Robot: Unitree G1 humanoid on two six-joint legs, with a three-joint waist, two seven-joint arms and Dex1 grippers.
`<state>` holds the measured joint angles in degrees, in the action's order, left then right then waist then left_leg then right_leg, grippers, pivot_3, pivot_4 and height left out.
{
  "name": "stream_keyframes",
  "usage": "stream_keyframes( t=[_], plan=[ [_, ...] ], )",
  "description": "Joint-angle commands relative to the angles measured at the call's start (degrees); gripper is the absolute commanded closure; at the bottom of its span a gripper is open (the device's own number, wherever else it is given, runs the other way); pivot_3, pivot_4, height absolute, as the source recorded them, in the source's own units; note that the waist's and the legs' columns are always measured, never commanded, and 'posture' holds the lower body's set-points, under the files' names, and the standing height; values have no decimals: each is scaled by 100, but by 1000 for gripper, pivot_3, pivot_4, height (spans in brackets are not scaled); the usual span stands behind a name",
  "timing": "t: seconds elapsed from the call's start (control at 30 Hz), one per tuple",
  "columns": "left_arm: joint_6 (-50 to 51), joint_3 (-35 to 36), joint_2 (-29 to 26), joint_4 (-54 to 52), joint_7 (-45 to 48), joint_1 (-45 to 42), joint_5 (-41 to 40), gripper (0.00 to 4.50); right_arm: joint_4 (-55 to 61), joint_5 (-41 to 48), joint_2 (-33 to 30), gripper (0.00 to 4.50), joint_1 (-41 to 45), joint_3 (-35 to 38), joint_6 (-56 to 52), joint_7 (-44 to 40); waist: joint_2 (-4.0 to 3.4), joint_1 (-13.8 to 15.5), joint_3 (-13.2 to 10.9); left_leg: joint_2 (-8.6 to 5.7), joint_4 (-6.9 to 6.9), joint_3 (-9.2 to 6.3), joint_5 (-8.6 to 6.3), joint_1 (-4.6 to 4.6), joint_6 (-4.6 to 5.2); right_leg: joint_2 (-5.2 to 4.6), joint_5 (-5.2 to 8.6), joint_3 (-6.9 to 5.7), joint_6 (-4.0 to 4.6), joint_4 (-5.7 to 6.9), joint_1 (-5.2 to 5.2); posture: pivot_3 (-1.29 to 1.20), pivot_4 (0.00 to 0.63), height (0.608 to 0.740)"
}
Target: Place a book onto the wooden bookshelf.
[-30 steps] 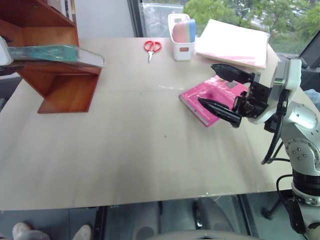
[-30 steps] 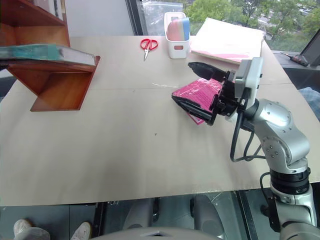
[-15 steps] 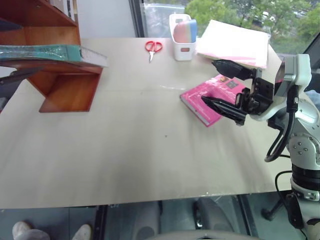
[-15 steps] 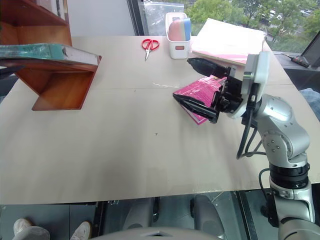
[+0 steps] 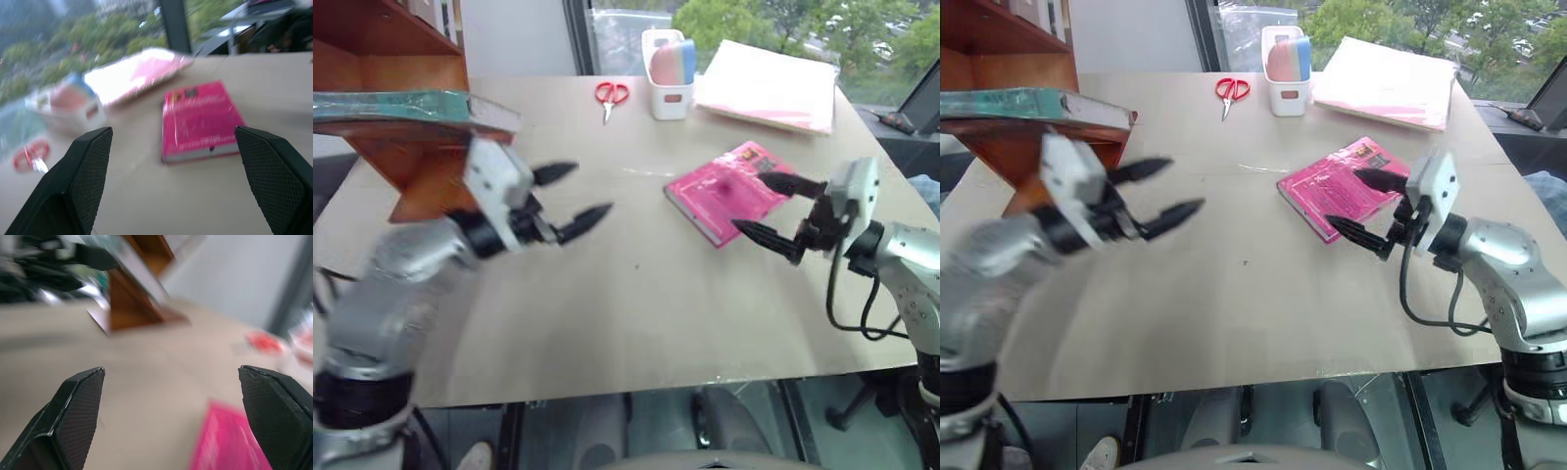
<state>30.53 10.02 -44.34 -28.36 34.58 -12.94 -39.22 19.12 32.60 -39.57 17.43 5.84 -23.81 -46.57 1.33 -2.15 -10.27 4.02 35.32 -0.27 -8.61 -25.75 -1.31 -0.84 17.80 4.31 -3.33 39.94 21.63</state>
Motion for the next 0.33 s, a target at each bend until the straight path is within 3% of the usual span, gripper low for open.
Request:
stream_keyframes(
  t=[0.03,0.1,0.2,0.33],
  plan=[
    [-727,-285,632,-75,-370,588,744,318,-48,-423,-157,0,-322,157,-202,395,1,-1,-1,0,0,-1,0,-3,0,1,0,0,0,1,1,0,150,740],
    [-721,-164,722,-68,-188,1172,738,318,15,-646,-384,0,-789,324,-268,439,2,6,-1,1,-2,-2,0,-2,0,4,0,1,2,-2,2,0,150,740],
    [-854,563,585,65,485,2132,433,318,222,-848,-870,0,-1814,770,-494,333,-5,18,6,0,-15,2,-1,3,0,-1,2,1,4,-10,0,0,150,740],
    [-908,1170,400,249,972,2592,253,318,356,-828,-1067,0,-2280,1051,-589,281,-4,23,5,-2,-16,2,-1,6,0,-3,4,1,5,-12,1,0,150,740]
  ],
)
